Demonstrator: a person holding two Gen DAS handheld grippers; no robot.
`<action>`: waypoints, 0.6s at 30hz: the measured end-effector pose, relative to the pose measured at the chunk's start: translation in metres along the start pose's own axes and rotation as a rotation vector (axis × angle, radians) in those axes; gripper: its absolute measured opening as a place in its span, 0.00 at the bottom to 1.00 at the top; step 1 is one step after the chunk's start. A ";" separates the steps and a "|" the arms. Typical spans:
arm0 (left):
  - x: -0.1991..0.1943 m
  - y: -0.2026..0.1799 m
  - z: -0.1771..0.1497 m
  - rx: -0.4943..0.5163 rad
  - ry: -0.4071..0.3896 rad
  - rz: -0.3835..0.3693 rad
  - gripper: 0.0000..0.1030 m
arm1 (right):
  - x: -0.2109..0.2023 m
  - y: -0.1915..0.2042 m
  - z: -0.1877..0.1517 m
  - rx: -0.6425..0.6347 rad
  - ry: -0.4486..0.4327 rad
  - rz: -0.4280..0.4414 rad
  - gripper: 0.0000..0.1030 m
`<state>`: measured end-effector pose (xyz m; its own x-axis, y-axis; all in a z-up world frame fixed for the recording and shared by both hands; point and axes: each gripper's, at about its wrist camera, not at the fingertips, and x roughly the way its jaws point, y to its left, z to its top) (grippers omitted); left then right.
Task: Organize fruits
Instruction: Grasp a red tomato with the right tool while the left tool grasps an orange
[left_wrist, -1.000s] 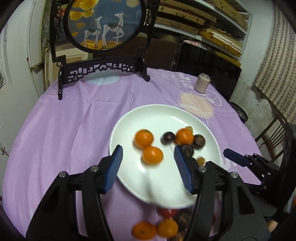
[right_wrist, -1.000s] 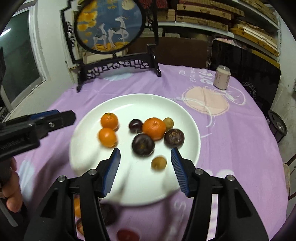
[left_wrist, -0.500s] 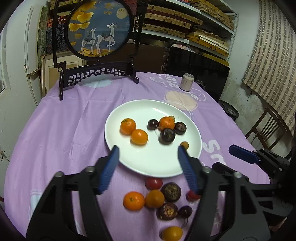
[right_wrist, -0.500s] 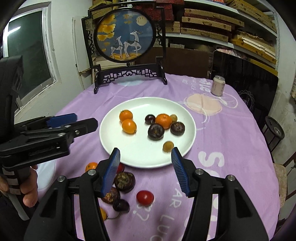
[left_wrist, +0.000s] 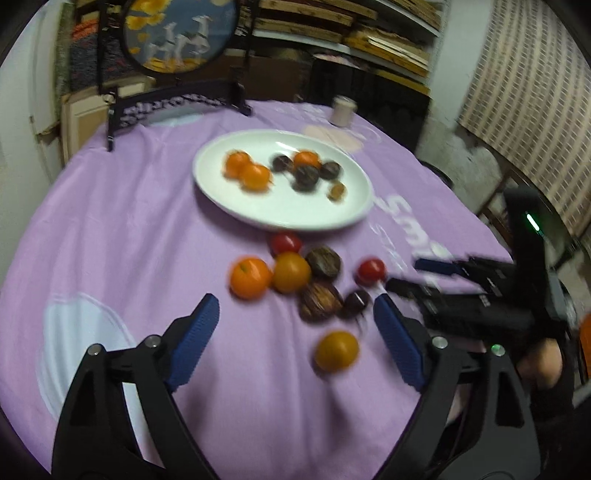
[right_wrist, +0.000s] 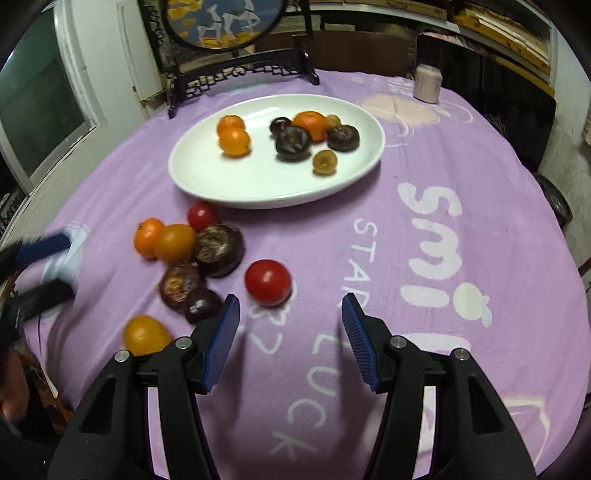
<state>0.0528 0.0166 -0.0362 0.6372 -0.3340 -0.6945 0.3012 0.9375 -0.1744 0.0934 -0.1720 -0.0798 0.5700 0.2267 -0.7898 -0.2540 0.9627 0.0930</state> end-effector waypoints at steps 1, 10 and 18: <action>0.002 -0.005 -0.005 0.017 0.017 -0.004 0.85 | 0.004 -0.001 0.002 0.003 0.005 -0.002 0.56; 0.016 -0.015 -0.017 0.037 0.077 -0.032 0.85 | 0.032 0.008 0.011 -0.032 0.038 0.054 0.50; 0.029 -0.012 -0.022 0.014 0.130 -0.017 0.85 | 0.012 0.006 0.007 -0.046 0.004 -0.008 0.30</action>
<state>0.0520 -0.0026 -0.0695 0.5346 -0.3338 -0.7764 0.3218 0.9299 -0.1782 0.1039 -0.1630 -0.0846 0.5694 0.2183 -0.7925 -0.2851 0.9567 0.0586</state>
